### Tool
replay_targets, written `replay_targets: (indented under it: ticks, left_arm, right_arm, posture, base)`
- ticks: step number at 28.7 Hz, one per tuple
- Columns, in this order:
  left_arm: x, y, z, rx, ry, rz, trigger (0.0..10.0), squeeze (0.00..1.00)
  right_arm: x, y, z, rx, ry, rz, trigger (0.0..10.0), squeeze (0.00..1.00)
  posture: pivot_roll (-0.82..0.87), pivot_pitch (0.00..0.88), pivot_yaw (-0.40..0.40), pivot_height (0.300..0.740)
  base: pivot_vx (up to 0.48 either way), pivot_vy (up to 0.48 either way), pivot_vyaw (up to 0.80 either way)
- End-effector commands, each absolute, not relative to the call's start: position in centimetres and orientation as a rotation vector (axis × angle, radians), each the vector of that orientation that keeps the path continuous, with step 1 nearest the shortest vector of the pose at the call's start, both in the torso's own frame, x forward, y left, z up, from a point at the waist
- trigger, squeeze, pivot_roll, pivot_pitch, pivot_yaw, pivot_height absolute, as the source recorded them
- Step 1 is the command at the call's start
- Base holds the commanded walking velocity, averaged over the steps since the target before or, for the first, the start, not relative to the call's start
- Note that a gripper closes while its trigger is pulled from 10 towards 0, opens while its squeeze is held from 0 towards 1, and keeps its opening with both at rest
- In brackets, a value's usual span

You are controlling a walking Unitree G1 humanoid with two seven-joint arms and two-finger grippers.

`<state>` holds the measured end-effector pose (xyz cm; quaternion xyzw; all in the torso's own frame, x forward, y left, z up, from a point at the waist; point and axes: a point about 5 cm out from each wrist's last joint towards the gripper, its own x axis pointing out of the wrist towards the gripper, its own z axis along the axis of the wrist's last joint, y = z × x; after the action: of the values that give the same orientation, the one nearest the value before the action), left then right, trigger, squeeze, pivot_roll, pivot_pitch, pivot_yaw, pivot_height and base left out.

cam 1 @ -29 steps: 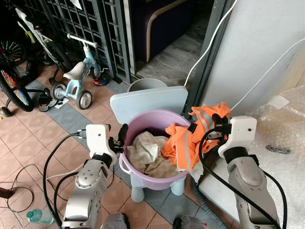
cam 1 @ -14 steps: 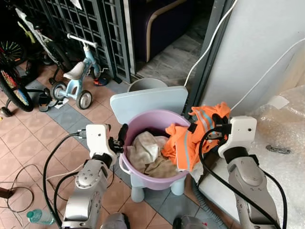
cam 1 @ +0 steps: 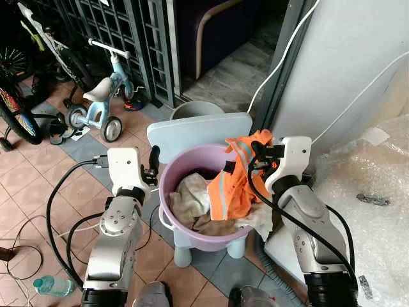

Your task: Clothes washing

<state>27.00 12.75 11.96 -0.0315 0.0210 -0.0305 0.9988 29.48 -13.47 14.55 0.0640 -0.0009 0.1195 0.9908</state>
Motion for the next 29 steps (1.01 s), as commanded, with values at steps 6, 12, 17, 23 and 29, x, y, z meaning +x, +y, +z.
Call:
replay_targets:
  ticks: [6,12,17,23,29]
  left_arm:
    - [28.5,12.8,13.1,-0.035,0.004,-0.096,10.0,0.0]
    - [28.5,12.6,13.2,-0.033,-0.002,-0.097,10.0,0.0]
    - [28.3,12.2,12.8,-0.044,0.004,-0.107,10.0,0.0]
    - [28.4,12.0,12.8,-0.042,0.007,-0.111,10.0,0.0]
    - [28.6,11.8,12.9,-0.048,-0.001,-0.127,10.0,0.0]
  right_arm:
    - [31.7,-16.4,19.0,-0.006,-0.184,0.018,10.0,0.0]
    - [32.5,-18.1,20.3,-0.031,-0.223,-0.034,10.0,0.0]
    - [32.6,-19.0,20.5,-0.056,-0.24,-0.102,10.0,0.0]
    - [32.8,-22.2,23.4,-0.235,-0.366,-0.292,10.0,0.0]
    - [33.5,-25.7,25.1,-0.304,-0.387,-0.43,10.0,0.0]
  posture:
    - [0.02,0.064,0.004,0.74]
    - [0.01,0.068,0.009,0.74]
    - [0.01,0.07,0.011,0.74]
    - [0.0,0.069,0.018,0.74]
    - [0.0,0.068,0.018,0.74]
  base:
    - [0.0,-0.042,-0.78]
    - [0.0,-0.206,-0.77]
    - [0.0,-0.48,-0.77]
    - [0.0,0.0,-0.77]
    - [0.0,0.0,-0.77]
